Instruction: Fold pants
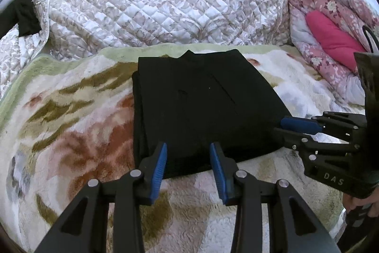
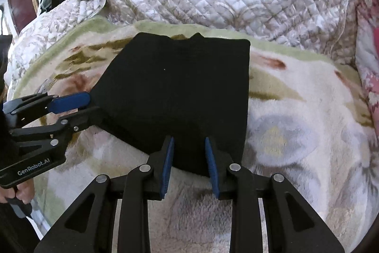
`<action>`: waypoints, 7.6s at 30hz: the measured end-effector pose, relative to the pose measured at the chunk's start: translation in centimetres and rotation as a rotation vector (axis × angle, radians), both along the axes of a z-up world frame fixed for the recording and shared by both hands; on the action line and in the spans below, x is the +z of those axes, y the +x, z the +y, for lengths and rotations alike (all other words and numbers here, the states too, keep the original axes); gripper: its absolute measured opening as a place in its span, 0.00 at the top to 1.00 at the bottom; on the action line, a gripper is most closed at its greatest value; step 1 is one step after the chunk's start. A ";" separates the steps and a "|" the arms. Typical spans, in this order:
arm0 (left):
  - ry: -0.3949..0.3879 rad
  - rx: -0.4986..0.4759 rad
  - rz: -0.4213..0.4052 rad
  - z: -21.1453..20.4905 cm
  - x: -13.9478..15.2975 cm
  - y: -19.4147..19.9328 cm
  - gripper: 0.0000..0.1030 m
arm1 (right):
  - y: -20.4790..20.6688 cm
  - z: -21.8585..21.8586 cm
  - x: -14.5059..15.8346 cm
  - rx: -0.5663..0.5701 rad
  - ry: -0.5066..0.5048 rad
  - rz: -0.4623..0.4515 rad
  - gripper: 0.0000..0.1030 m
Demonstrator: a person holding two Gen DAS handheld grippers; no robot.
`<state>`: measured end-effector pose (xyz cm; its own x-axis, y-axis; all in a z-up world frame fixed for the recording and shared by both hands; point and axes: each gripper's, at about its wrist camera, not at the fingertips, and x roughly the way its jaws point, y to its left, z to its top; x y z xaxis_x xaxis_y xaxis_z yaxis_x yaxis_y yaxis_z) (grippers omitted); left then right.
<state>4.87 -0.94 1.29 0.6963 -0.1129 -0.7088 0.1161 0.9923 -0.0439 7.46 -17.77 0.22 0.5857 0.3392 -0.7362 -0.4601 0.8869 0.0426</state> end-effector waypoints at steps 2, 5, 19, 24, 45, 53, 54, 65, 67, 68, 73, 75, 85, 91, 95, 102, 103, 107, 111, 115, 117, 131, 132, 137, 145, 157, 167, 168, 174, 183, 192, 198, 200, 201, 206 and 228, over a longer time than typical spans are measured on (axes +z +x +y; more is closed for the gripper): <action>-0.010 0.001 0.001 0.1 0.1 0.0 0.61 | -0.3 -0.4 0.7 -0.012 0.022 -0.015 0.73; -0.036 0.012 0.011 0.4 0.3 -0.1 0.61 | -0.8 -1.2 1.3 -0.028 0.053 -0.012 0.73; -0.028 0.050 0.075 1.0 -0.6 -2.2 0.60 | -2.0 -2.0 -1.3 -0.026 0.085 0.033 0.67; -0.030 0.066 0.067 1.0 -0.5 -3.2 0.60 | -3.0 -2.0 -2.5 -0.019 0.084 0.036 0.55; 0.021 0.053 0.091 0.2 -2.6 -2.9 0.48 | -2.7 -0.6 -3.1 -0.032 -0.007 0.071 0.47; 0.037 0.049 0.087 0.0 -2.7 -2.9 0.48 | -3.0 -0.6 -3.0 -0.030 -0.011 0.067 0.46; 0.038 0.049 0.087 0.0 -2.7 -2.9 0.48 | -3.0 -0.5 -3.0 -0.030 -0.011 0.066 0.46; 0.040 0.050 0.089 -0.1 -2.7 -2.9 0.46 | -3.0 -0.5 -3.1 -0.030 -0.014 0.064 0.46; 0.039 0.051 0.089 -0.1 -2.7 -2.9 0.46 | -3.0 -0.5 -3.1 -0.030 -0.014 0.064 0.46; 0.038 0.050 0.090 -0.1 -2.7 -2.9 0.46 | -3.0 -0.5 -3.1 -0.030 -0.014 0.064 0.46; 0.039 0.050 0.091 0.0 -2.7 -2.9 0.46 | -3.0 -0.5 -3.1 -0.030 -0.014 0.064 0.46; 0.038 0.050 0.091 0.0 -2.7 -2.9 0.46 | -3.0 -0.5 -3.0 -0.031 -0.015 0.064 0.46; 0.033 0.050 0.099 0.0 -2.9 -2.9 0.46 | -3.0 -0.4 -3.1 -0.031 -0.014 0.063 0.46; 0.036 0.051 0.104 0.2 -2.9 -2.8 0.45 | -3.0 -0.4 -3.0 -0.031 -0.015 0.063 0.46; 0.034 0.049 0.105 0.1 -2.9 -2.7 0.45 | -3.0 -0.4 -3.0 -0.031 -0.015 0.063 0.46; 0.036 0.048 0.105 0.1 -2.9 -2.7 0.45 | -3.0 -0.4 -3.0 -0.032 -0.016 0.063 0.45; 0.038 0.048 0.105 0.1 -2.9 -2.8 0.45 | -3.0 -0.4 -3.0 -0.031 -0.016 0.062 0.45; 0.040 0.047 0.105 0.1 -2.9 -2.7 0.45 | -3.0 -0.4 -3.0 -0.031 -0.016 0.062 0.45; 0.050 0.043 0.107 0.2 -2.9 -2.8 0.45 | -3.0 -0.4 -3.0 -0.031 -0.016 0.062 0.45; 0.051 0.043 0.107 0.2 -3.0 -2.8 0.45 | -3.0 -0.4 -3.0 -0.031 -0.017 0.062 0.45; 0.050 0.044 0.107 0.1 -2.9 -2.7 0.45 | -3.0 -0.4 -3.1 -0.031 -0.017 0.062 0.45; 0.051 0.043 0.108 0.1 -2.9 -2.7 0.45 | -3.0 -0.4 -3.0 -0.032 -0.018 0.060 0.45; 0.052 0.043 0.108 0.1 -2.9 -2.8 0.45 | -3.0 -0.4 -3.1 -0.032 -0.018 0.060 0.45; 0.052 0.043 0.109 0.1 -2.9 -2.7 0.45 | -3.0 -0.4 -3.0 -0.032 -0.018 0.060 0.45; 0.054 0.043 0.110 0.1 -2.9 -2.7 0.44 | -3.1 -0.4 -3.1 -0.032 -0.018 0.059 0.45; 0.056 0.043 0.111 0.1 -2.9 -2.8 0.44 | -3.0 -0.4 -3.1 -0.031 -0.019 0.057 0.45; 0.056 0.043 0.112 0.0 -2.9 -2.6 0.44 | -3.0 -0.4 -3.1 -0.032 -0.019 0.056 0.45; 0.056 0.043 0.112 0.0 -2.9 -2.7 0.44 | -3.0 -0.4 -3.1 -0.032 -0.019 0.056 0.45; 0.057 0.043 0.112 0.1 -2.9 -2.8 0.44 | -3.1 -0.3 -3.1 -0.032 -0.020 0.055 0.45; 0.058 0.042 0.113 0.0 -2.9 -2.7 0.44 | -3.0 -0.4 -3.1 -0.032 -0.021 0.053 0.44; 0.059 0.042 0.113 0.0 -2.9 -2.7 0.44 | -3.1 -0.3 -3.2 -0.033 -0.022 0.052 0.44; 0.059 0.043 0.114 0.1 -2.9 -2.8 0.44 | -3.0 -0.4 -3.2 -0.033 -0.022 0.051 0.44; 0.060 0.043 0.113 0.0 -2.9 -2.7 0.44 | -3.0 -0.4 -3.1 -0.033 -0.022 0.050 0.44; 0.060 0.043 0.113 0.1 -2.9 -2.8 0.44 | -3.0 -0.4 -3.2 -0.033 -0.022 0.050 0.44; 0.060 0.043 0.114 0.0 -2.9 -2.7 0.44 | -3.1 -0.3 -3.1 -0.033 -0.022 0.048 0.44; 0.060 0.042 0.115 0.1 -2.9 -2.7 0.44 | -3.1 -0.3 -3.2 -0.016 -0.033 0.022 0.42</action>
<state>2.17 -0.89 -1.62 0.6137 -0.0403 -0.7885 0.0716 0.9974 0.0047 4.39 -18.11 -2.95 0.5745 0.3053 -0.7595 -0.4454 0.8950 0.0228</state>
